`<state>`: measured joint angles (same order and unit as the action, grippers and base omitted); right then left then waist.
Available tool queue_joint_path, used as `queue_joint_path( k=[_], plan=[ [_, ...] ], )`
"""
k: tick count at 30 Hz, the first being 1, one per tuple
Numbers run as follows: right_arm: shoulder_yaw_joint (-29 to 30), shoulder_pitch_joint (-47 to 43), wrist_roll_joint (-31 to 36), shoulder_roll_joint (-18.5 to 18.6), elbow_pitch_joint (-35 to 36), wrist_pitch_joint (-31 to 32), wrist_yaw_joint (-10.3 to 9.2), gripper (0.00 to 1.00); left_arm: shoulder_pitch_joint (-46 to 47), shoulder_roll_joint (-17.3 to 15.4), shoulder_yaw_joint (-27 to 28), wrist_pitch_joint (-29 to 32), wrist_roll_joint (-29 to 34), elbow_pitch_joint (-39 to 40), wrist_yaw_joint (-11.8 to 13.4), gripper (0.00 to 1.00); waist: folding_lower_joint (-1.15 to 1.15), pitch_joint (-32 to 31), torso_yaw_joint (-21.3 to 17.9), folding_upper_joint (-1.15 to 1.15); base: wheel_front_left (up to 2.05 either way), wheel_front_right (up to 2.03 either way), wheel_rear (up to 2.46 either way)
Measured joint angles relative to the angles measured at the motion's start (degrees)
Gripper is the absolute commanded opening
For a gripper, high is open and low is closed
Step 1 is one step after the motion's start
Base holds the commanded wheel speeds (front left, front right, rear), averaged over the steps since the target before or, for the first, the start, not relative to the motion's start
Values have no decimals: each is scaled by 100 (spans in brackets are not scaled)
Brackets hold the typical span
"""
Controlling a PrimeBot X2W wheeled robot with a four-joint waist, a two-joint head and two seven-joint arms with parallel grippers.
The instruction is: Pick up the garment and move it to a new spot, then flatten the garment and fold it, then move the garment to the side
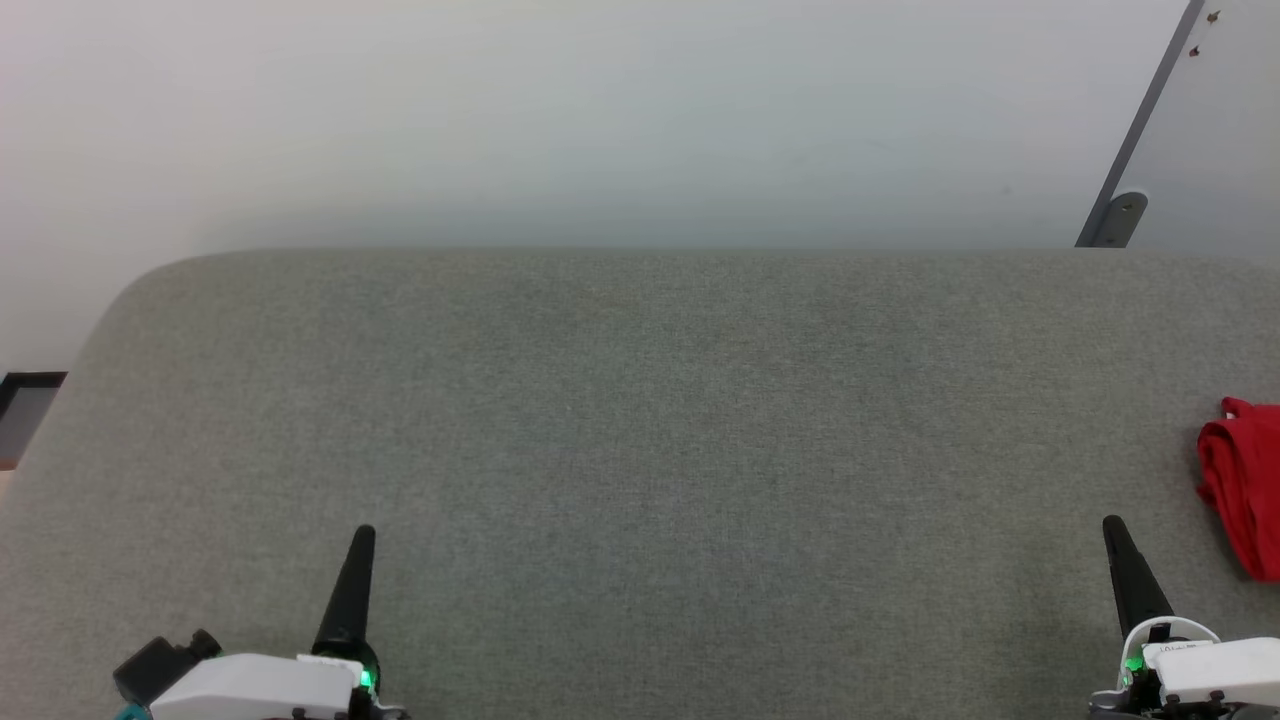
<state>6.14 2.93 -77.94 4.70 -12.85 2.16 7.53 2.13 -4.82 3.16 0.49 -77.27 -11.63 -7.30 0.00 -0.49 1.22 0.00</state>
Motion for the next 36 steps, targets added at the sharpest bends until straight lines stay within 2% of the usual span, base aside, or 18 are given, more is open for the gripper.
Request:
queue_joint_path(
  k=[36],
  plan=[
    [37,265,-1293,-159,-108,397,-1,0,338,68,156,435,-1477,-216,-1,0,0,60,-109,0,0,0,0]
  ],
)
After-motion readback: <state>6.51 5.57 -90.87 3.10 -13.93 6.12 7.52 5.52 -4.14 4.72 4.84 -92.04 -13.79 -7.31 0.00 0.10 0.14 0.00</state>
